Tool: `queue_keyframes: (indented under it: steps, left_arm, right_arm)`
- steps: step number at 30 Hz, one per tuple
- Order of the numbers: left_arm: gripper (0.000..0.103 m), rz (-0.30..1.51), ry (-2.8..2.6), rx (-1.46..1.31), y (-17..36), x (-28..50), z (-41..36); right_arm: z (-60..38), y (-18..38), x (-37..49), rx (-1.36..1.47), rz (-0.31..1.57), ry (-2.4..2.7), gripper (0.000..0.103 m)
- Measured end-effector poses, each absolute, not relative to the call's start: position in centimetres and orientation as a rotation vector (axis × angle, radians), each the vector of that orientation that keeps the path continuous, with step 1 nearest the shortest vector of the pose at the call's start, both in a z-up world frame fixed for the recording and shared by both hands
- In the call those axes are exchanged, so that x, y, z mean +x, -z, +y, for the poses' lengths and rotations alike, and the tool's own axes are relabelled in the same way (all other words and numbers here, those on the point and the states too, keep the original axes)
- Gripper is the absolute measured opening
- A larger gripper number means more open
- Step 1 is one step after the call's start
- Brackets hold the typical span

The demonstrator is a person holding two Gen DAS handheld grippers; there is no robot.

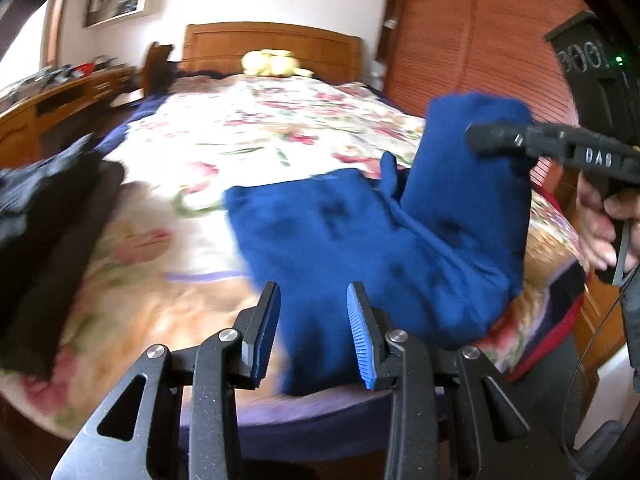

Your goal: Fold large clothes

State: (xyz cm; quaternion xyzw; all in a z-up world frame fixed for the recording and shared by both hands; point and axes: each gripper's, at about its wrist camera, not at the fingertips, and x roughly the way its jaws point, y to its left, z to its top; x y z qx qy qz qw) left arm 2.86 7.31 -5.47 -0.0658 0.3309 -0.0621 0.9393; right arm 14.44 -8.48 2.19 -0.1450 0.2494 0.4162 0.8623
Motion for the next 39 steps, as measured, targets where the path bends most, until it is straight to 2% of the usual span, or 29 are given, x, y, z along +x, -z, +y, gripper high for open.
queue_keyframes:
  steps: [4, 6, 8, 9, 14, 23, 38, 39]
  left_arm:
    - [0.036, 0.678, 0.067, -0.155, 5.9, 1.4, 10.1]
    - [0.036, 0.681, 0.05, -0.161, 6.0, 1.0, 10.8]
    - [0.036, 0.684, 0.04, -0.16, 6.0, 0.8, 11.1]
    - [0.036, 0.684, 0.038, -0.159, 6.1, 0.8, 11.2]
    - [0.036, 0.673, 0.056, -0.16, 5.8, 1.5, 10.4]
    - [0.036, 0.653, 0.176, -0.132, 4.1, 3.2, 6.4]
    - [0.035, 0.758, 0.27, -0.132, 7.1, 6.9, 2.6]
    - [0.021, 0.751, 0.284, -0.124, 7.1, 6.9, 2.4]
  right_arm:
    - [-3.2, 0.4, 15.7, -0.314, 0.62, -0.947, 0.028]
    - [-2.2, 0.8, 16.1, -0.297, 0.647, -0.977, 0.036]
    - [-2.5, 0.3, 16.0, -0.263, 0.634, -1.001, 0.05]
    - [-3.2, -0.2, 15.8, -0.249, 0.609, -1.0, 0.052]
    - [-9.6, 0.3, 15.8, -0.235, 0.578, -0.88, 0.052]
    - [-14.5, 7.2, 14.3, -0.278, 0.693, -0.679, 0.052]
    - [-17.5, 7.2, 14.0, -0.189, 0.683, -0.649, 0.052]
    - [-17.6, 7.0, 13.8, -0.183, 0.683, -0.65, 0.052]
